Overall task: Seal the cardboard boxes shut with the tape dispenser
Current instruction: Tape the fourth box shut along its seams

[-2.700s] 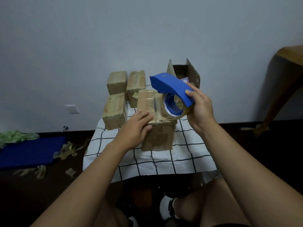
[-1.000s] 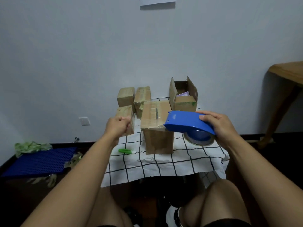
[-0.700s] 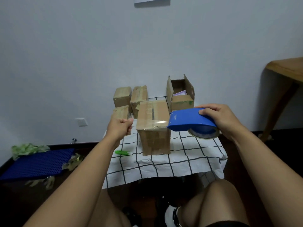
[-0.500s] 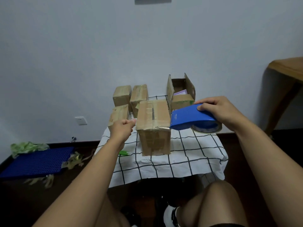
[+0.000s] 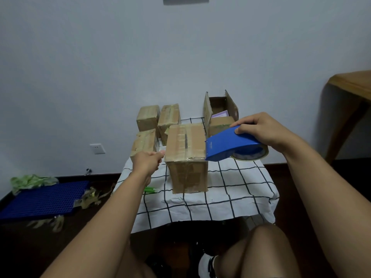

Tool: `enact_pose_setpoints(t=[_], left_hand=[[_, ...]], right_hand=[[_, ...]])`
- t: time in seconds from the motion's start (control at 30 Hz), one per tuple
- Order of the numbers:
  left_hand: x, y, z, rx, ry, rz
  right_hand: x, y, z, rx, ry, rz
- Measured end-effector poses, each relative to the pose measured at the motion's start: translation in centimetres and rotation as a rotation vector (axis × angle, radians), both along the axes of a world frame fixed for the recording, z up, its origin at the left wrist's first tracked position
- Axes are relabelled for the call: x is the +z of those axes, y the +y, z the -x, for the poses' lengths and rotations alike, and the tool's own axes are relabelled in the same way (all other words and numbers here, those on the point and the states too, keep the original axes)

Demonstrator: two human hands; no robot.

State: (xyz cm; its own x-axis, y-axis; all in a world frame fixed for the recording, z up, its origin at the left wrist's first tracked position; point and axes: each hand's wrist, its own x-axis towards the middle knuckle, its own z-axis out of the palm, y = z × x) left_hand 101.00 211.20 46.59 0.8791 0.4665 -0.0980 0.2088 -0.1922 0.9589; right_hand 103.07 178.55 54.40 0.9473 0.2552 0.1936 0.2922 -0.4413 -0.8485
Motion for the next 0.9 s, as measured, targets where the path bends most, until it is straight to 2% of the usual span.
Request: enact_pose_setpoints(t=[0.27, 0.53, 0.9], left_hand=[[-0.8, -1.0, 0.2, 0.017, -0.019, -0.084], [-1.1, -1.3, 0.5, 0.088, -0.067, -0.031], [-1.3, -1.8, -0.1, 0.058, -0.069, -0.036]], right_hand=[[0.8, 0.2, -0.8, -0.005, -0.048, 0.113], [1.3, 0.6, -1.7, 0.026, -0.079, 0.16], [0.5, 0.3, -2.1, 0.013, -0.072, 0.18]])
